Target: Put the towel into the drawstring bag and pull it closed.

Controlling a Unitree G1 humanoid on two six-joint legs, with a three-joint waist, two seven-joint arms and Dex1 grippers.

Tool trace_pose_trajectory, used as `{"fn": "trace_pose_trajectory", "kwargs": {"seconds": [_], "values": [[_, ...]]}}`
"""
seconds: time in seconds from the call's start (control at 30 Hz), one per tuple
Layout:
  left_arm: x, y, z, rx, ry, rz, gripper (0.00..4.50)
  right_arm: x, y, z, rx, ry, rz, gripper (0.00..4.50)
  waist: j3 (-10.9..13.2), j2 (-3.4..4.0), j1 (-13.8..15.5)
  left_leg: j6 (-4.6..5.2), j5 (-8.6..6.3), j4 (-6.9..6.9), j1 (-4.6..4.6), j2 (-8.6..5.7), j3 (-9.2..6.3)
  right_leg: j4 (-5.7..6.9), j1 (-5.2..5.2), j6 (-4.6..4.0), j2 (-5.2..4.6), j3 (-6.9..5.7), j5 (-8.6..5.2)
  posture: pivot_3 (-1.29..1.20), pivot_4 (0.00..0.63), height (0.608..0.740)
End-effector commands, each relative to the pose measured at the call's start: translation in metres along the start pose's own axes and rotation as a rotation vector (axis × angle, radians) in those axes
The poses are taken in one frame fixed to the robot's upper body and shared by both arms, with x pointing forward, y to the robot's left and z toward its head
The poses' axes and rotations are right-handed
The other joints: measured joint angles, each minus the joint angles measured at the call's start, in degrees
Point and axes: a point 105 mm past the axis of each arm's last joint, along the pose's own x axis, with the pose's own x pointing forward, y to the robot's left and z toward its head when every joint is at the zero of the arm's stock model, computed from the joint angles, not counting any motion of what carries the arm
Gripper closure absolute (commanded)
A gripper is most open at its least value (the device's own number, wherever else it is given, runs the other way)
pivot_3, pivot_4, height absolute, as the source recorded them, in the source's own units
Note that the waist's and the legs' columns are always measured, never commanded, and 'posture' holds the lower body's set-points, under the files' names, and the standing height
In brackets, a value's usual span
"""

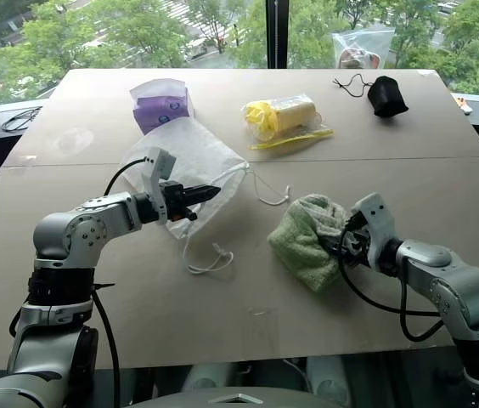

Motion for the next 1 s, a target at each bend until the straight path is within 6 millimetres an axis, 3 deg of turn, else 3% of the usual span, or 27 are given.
{"fn": "trace_pose_trajectory", "kwargs": {"seconds": [0.03, 0.13, 0.27, 0.53, 0.7, 0.83, 0.97, 1.0], "values": [[0.0, -0.006, 0.009, 0.03, -0.029, -0.024, 4.5, -0.007, 0.01, 0.029, -0.063, -0.081, 0.052, 0.05, 0.0, 0.0, -0.06, 0.0, 0.0, 0.0, 0.0, 0.0, 0.0, 0.0, 0.0, 0.01, 0.0, 0.0, 0.0, 0.0, 0.15, 0.74], [0.001, -0.01, 0.008, 0.031, -0.025, -0.037, 4.5, 0.0, 0.016, 0.04, -0.09, -0.102, 0.098, 0.05, 0.02, 0.02, -0.27, 0.0, 0.0, 0.0, 0.03, 0.02, 0.02, 0.0, 0.0, 0.02, 0.06, 0.04, 0.01, 0.0, 0.15, 0.74], [0.002, -0.013, 0.008, 0.034, -0.02, -0.048, 4.5, 0.021, 0.015, 0.039, -0.153, -0.052, 0.118, 0.05, 0.02, 0.01, -0.16, 0.0, 0.0, 0.0, 0.04, 0.05, -0.03, 0.01, 0.01, 0.03, 0.13, -0.02, 0.01, 0.0, 0.15, 0.74], [0.003, -0.019, 0.005, 0.041, -0.013, -0.059, 4.5, 0.055, 0.016, -0.009, -0.313, 0.19, 0.186, 0.05, 0.01, -0.04, -0.22, 0.0, 0.01, 0.06, 0.04, 0.03, 0.03, -0.06, 0.08, 0.06, 0.2, 0.02, 0.03, 0.0, 0.15, 0.74], [0.002, -0.022, 0.003, 0.044, -0.013, -0.061, 4.5, 0.056, -0.005, -0.025, -0.428, 0.279, 0.093, 0.05, -0.05, -0.08, -0.5, -0.01, 0.01, 0.05, 0.27, 0.07, 0.01, -0.05, 0.25, 0.05, 0.2, 0.03, 0.03, 0.0, 0.15, 0.74], [0.002, -0.024, 0.002, 0.04, -0.019, -0.068, 4.5, 0.053, 0.003, -0.051, -0.399, 0.374, 0.166, 0.05, -0.13, -0.17, -0.02, -0.01, 0.01, 0.08, 0.47, 0.08, 0.0, 0.0, 0.43, -0.09, 0.15, 0.03, -0.05, 0.0, 0.15, 0.74], [0.007, -0.028, 0.0, 0.048, -0.011, -0.083, 4.5, 0.064, 0.02, -0.06, -0.282, 0.331, 0.231, 1.16, -0.48, -0.5, -0.06, -0.02, -0.01, 0.02, 0.98, 0.08, -0.12, -0.22, 0.95, -0.19, 0.07, -0.11, -0.11, 0.0, 0.15, 0.74], [0.008, -0.029, 0.0, 0.05, -0.008, -0.089, 4.5, 0.066, 0.021, -0.06, -0.25, 0.311, 0.23, 1.82, -0.7, -0.72, -0.15, -0.03, -0.02, -0.01, 1.02, 0.09, -0.15, -0.25, 0.99, -0.2, 0.04, -0.11, -0.11, 0.0, 0.15, 0.74]]}}
